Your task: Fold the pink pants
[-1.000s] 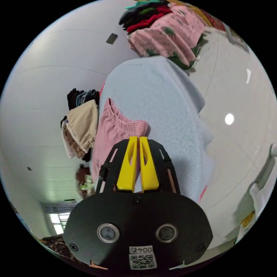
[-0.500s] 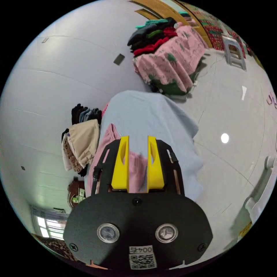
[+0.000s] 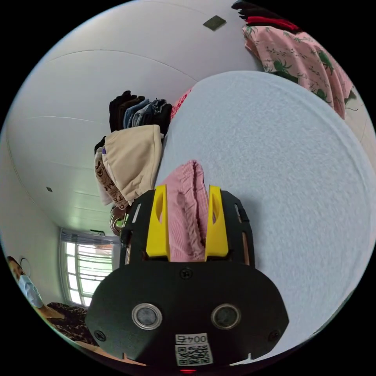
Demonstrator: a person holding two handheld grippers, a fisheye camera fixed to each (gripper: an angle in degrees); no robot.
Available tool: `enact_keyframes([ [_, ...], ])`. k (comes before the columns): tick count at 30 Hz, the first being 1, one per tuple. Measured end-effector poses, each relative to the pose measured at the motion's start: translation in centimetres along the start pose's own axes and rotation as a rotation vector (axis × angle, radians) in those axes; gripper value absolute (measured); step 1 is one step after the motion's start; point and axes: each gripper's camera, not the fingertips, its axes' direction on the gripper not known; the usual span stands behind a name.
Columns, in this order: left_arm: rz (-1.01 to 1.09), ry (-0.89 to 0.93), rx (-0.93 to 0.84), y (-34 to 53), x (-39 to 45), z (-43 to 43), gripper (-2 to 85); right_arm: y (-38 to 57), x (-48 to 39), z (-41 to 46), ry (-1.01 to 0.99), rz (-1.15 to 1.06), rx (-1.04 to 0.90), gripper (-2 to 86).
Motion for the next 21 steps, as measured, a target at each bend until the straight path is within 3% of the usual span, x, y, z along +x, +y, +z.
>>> enact_keyframes([
  [4, -0.026, 0.018, 0.019, 0.4, -0.3, 0.3, 1.3, 0.1, 0.6, 1.4, 0.012, -0.010, -0.019, 10.9],
  [8, -0.040, 0.035, 0.026, 0.6, -0.6, 0.6, 1.3, 1.1, 1.8, 3.6, -0.113, -0.019, -0.123, 6.4],
  [10, -0.036, 0.031, 0.023, 0.6, -0.6, 0.7, 1.3, 1.9, 1.1, 3.6, -0.015, -0.063, -0.070, 4.6],
  [12, -0.035, 0.031, 0.021, 0.7, -0.6, 0.9, 1.3, 2.9, 0.1, 1.9, 0.168, -0.092, 0.111, 3.8],
  [14, -0.038, 0.035, 0.024, 0.8, -0.7, 1.0, 1.2, 3.1, 1.0, 1.8, 0.274, -0.064, 0.136, 4.0],
  [17, -0.041, 0.038, 0.033, 1.0, -0.8, 1.2, 1.2, 3.9, 4.4, 2.6, 0.133, 0.074, 0.085, 5.4],
  [21, -0.040, 0.040, 0.030, 1.1, -0.8, 1.4, 1.2, 9.6, 5.9, -1.3, -0.003, 0.082, 0.243, 10.7],
])
